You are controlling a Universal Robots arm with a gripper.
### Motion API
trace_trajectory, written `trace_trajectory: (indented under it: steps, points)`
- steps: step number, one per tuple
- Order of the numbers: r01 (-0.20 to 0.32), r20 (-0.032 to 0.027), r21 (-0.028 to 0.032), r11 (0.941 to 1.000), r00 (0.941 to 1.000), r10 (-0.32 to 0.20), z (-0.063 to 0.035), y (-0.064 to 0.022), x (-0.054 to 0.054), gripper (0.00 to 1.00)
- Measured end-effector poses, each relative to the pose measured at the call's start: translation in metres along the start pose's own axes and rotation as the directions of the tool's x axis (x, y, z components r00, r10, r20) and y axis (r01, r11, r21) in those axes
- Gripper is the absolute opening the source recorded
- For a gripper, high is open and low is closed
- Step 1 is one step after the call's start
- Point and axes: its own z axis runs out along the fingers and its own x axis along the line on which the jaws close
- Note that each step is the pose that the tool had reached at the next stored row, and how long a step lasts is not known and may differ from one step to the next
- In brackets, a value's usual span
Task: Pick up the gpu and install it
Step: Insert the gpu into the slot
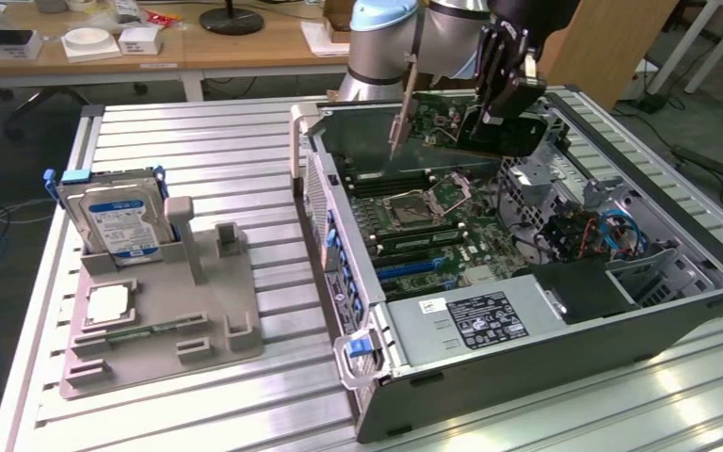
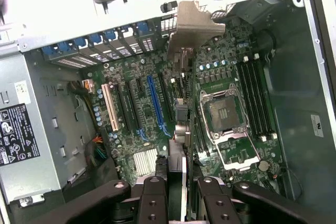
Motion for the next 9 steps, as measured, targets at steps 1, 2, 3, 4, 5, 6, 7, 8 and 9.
trace_trajectory:
  steps: [1,2,3,4,5,6,7,8,9]
  points:
    - [0.01,-0.0002,0.0,1.0,1.0,-0.01,0.0,0.0,0.0,0.27]
    - [0.02,-0.0005,0.0,0.9998,0.9998,-0.02,0.0,0.0,0.0,0.27]
    - [0.03,-0.0008,0.0001,0.9995,0.9995,-0.03,0.0,0.0,0.0,0.27]
    - [0.04,-0.0012,0.0,0.9992,0.9992,-0.04,0.0,0.0,0.0,0.27]
    - [0.05,-0.0014,-0.0001,0.9987,0.9987,-0.05,0.0,0.0,0.0,0.27]
    - [0.07,-0.0019,-0.0001,0.9975,0.9975,-0.07,0.0001,0.0,0.0,0.27]
    - [0.084,-0.0024,-0.0001,0.9964,0.9964,-0.084,0.0002,0.0,0.0,0.27]
    - [0.099,-0.0028,-0.0002,0.9951,0.9951,-0.099,0.0002,0.0,0.0,0.27]
    - [0.113,-0.0031,-0.0002,0.9936,0.9936,-0.113,0.0004,0.0,0.0,0.27]
